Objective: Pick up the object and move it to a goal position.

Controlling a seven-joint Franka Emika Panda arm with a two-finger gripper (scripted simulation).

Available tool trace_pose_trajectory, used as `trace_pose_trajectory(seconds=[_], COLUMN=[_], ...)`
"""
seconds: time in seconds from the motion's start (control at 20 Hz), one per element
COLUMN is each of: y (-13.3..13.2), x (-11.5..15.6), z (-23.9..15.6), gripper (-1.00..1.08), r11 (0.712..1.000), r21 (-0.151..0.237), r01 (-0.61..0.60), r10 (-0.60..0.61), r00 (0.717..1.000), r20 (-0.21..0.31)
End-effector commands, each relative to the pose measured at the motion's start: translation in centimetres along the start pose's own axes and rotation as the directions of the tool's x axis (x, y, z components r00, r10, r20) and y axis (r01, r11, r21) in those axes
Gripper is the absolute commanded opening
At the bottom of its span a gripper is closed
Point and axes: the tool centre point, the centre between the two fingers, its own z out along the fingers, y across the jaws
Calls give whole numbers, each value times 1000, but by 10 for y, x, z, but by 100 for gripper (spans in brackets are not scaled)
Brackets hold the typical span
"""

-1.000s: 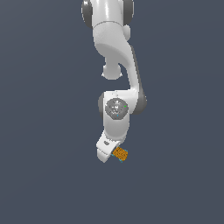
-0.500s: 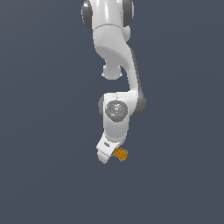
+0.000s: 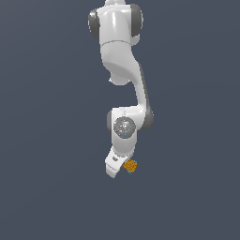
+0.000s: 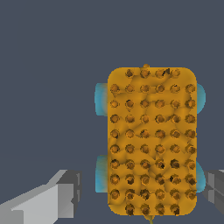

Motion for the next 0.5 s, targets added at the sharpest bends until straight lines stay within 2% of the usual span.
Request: trace_pose_trajectory(seconds=[0.0, 0.1, 0.15, 0.45], y=[1, 2, 2, 2], x=[1, 1, 1, 1], z=[3, 2, 2, 2], gripper=[100, 100, -100, -100], r11=[1000, 1000, 1000, 1000], r21=[-2, -2, -2, -2], r01=[0, 0, 0, 0], r10=[0, 0, 0, 0], r00=[1000, 1000, 1000, 1000], r20=[-1, -1, -1, -1])
